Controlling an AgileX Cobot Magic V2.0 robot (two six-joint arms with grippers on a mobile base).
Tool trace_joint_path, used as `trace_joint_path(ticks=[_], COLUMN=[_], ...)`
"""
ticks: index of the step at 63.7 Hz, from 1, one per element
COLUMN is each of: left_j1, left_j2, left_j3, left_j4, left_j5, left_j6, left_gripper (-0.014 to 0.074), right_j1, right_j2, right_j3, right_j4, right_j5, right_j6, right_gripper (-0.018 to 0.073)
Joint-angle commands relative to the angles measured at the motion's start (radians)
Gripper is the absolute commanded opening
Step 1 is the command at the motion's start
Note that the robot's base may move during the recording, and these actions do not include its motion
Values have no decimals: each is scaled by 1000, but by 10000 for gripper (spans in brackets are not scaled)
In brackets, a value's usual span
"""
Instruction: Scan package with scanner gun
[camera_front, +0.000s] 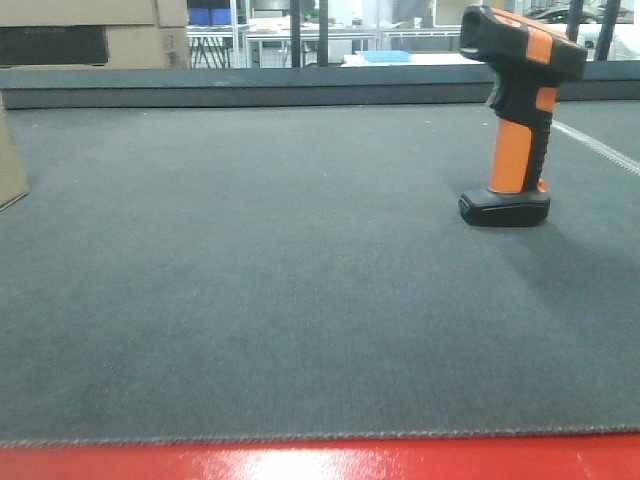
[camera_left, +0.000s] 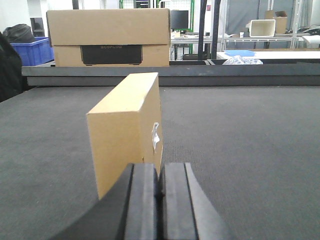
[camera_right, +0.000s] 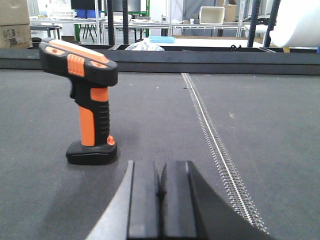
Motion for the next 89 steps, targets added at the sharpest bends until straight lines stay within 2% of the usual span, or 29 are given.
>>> trace_joint_path(ticks=[1,15,89], left_j1=[-6,-6,1], left_j2=[-4,-4,-4], left_j3=[-4,-4,-4], left_j4=[-3,-3,-3], left_j5=[-15,-15,-15], left_j6=[-1,-1,-1], left_gripper=[-111,-111,-111], right_j1=[2,50,37], right_j2=[-3,-3,-3], right_j3=[0,0,0], right_j4=[-7,-7,-7], right_j5=[-17,-17,-17], right_j6=[-1,-1,-1], right_gripper=[-153,-153,-153])
